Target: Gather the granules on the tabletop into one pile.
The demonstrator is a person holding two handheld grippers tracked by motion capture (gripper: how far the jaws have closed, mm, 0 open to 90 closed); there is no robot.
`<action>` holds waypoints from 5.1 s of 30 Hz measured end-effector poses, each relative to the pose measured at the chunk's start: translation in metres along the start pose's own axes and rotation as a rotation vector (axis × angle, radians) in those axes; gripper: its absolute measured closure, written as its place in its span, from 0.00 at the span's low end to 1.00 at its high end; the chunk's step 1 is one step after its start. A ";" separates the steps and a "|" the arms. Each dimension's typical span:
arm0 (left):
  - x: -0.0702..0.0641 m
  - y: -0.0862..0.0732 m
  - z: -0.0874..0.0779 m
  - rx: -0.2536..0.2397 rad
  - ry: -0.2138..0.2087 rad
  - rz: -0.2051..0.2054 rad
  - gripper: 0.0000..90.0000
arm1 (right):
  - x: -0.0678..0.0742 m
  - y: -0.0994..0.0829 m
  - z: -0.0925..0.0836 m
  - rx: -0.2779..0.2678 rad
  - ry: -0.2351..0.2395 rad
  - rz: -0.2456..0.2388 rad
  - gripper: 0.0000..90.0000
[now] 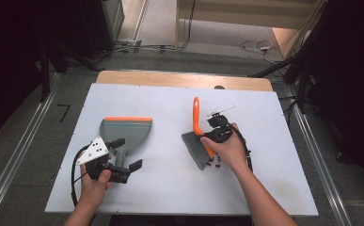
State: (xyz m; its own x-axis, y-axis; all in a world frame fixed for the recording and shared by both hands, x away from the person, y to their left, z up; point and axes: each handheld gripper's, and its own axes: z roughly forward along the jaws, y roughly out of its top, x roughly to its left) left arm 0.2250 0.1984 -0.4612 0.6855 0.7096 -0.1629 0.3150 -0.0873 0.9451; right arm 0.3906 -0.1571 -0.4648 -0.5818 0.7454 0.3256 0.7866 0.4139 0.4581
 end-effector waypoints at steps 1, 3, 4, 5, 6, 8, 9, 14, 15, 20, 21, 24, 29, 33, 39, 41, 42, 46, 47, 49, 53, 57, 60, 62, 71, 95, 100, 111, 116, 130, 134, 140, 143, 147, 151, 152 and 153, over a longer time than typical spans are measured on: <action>0.000 0.000 0.000 -0.003 0.000 -0.002 0.00 | -0.001 0.000 -0.001 0.003 0.002 0.006 0.75; 0.000 0.000 0.000 -0.001 0.000 -0.004 0.00 | -0.003 0.000 -0.001 0.001 0.001 0.002 0.75; 0.000 -0.001 0.001 0.000 0.000 -0.005 0.00 | -0.004 0.000 -0.002 0.000 -0.001 0.005 0.75; 0.000 -0.001 0.001 0.001 0.000 -0.004 0.00 | -0.004 0.000 -0.002 -0.001 -0.002 0.009 0.75; 0.000 -0.001 0.001 0.002 0.001 -0.003 0.00 | -0.005 0.000 -0.002 -0.003 0.000 0.010 0.75; 0.000 -0.001 0.001 0.001 -0.001 -0.002 0.00 | -0.006 0.000 -0.003 -0.003 -0.002 0.010 0.75; 0.000 -0.001 0.002 0.000 -0.001 -0.003 0.00 | -0.007 0.000 -0.003 -0.004 -0.003 0.010 0.75; 0.000 -0.001 0.001 0.001 0.002 -0.005 0.00 | -0.009 0.000 -0.003 -0.004 -0.005 0.012 0.74; 0.000 -0.001 0.001 -0.001 0.001 -0.007 0.00 | -0.010 0.001 -0.003 -0.003 -0.005 0.016 0.74; -0.001 -0.001 0.002 -0.001 0.000 -0.005 0.00 | -0.011 0.002 -0.003 -0.003 -0.010 0.014 0.74; -0.001 -0.001 0.001 0.001 -0.001 -0.004 0.00 | -0.012 0.002 -0.004 -0.002 -0.011 0.012 0.74; -0.001 -0.001 0.002 0.000 -0.001 -0.003 0.00 | -0.013 0.002 -0.005 -0.005 -0.006 0.022 0.75; -0.001 0.000 0.002 -0.009 -0.001 -0.013 0.00 | -0.007 0.006 -0.011 -0.031 0.035 0.006 0.76; -0.001 0.000 0.001 -0.010 0.002 -0.011 0.00 | 0.001 0.011 -0.025 -0.060 0.061 -0.026 0.76; 0.000 0.001 0.001 -0.016 0.012 -0.018 0.00 | 0.017 0.013 -0.049 -0.075 0.088 -0.154 0.76; -0.001 0.001 0.002 -0.013 0.009 -0.017 0.00 | 0.022 0.012 -0.054 -0.052 0.076 -0.223 0.76; -0.001 0.000 0.002 -0.013 0.009 -0.016 0.00 | 0.025 0.011 -0.057 -0.042 0.067 -0.262 0.76; -0.002 0.000 0.003 -0.014 0.010 -0.022 0.00 | 0.032 0.003 -0.065 0.006 0.062 -0.332 0.76; -0.002 0.000 0.003 -0.015 0.010 -0.023 0.00 | 0.032 0.001 -0.067 0.013 0.062 -0.362 0.76; -0.002 0.000 0.003 -0.014 0.012 -0.023 0.00 | 0.034 -0.004 -0.070 0.027 0.049 -0.433 0.76; -0.002 0.000 0.003 -0.013 0.018 -0.021 0.00 | 0.038 -0.014 -0.076 0.072 0.029 -0.532 0.76; -0.003 -0.001 0.002 -0.007 0.034 -0.013 0.00 | 0.048 -0.025 -0.079 0.122 0.014 -0.603 0.76; -0.003 -0.002 0.000 -0.011 0.048 -0.021 0.00 | 0.052 -0.031 -0.071 0.151 0.018 -0.651 0.76; -0.002 -0.002 -0.002 -0.016 0.058 -0.028 0.00 | 0.053 -0.035 -0.062 0.179 0.022 -0.660 0.76; -0.003 -0.004 0.006 0.007 0.049 -0.025 0.00 | 0.038 -0.033 -0.035 0.198 0.012 -0.691 0.76; -0.004 -0.002 0.003 0.007 0.026 0.006 0.00 | 0.011 -0.005 -0.025 0.138 0.056 -0.686 0.76; -0.004 -0.002 0.003 0.006 0.027 0.004 0.00 | 0.010 -0.003 -0.036 0.113 0.089 -0.649 0.76; -0.004 -0.002 0.002 0.002 0.027 0.006 0.00 | -0.011 -0.011 -0.084 -0.022 -0.133 -0.406 0.76; -0.004 -0.002 0.001 0.004 0.027 0.006 0.00 | 0.000 -0.022 -0.066 0.063 0.077 -0.583 0.76; -0.002 -0.003 -0.002 -0.003 0.028 0.001 0.00 | 0.005 -0.008 -0.027 0.142 0.120 -0.735 0.76; -0.003 -0.002 -0.002 -0.002 0.028 0.004 0.00 | 0.000 -0.004 -0.025 0.132 0.128 -0.721 0.76; -0.004 -0.003 -0.002 0.004 0.029 0.006 0.00 | -0.004 0.003 -0.023 0.110 0.113 -0.752 0.76; -0.004 -0.003 -0.001 0.006 0.027 0.007 0.00 | -0.005 0.007 -0.021 0.114 0.115 -0.759 0.76; -0.004 -0.003 -0.001 0.007 0.027 0.008 0.00 | -0.005 0.011 -0.020 0.105 0.110 -0.785 0.76; -0.004 -0.003 -0.002 0.006 0.028 0.008 0.00 | -0.006 0.016 -0.018 0.111 0.109 -0.792 0.76; -0.004 -0.003 -0.002 0.007 0.028 0.008 0.00 | -0.006 0.018 -0.017 0.111 0.115 -0.805 0.76; -0.004 -0.003 -0.002 0.005 0.027 0.009 0.00 | -0.006 0.019 -0.017 0.108 0.106 -0.805 0.76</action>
State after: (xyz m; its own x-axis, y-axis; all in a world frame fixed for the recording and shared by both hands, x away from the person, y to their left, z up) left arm 0.2199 0.1969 -0.4631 0.6700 0.7278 -0.1467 0.3125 -0.0972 0.9449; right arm 0.4051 -0.1626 -0.4442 -0.9891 0.1470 0.0100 0.1319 0.8532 0.5046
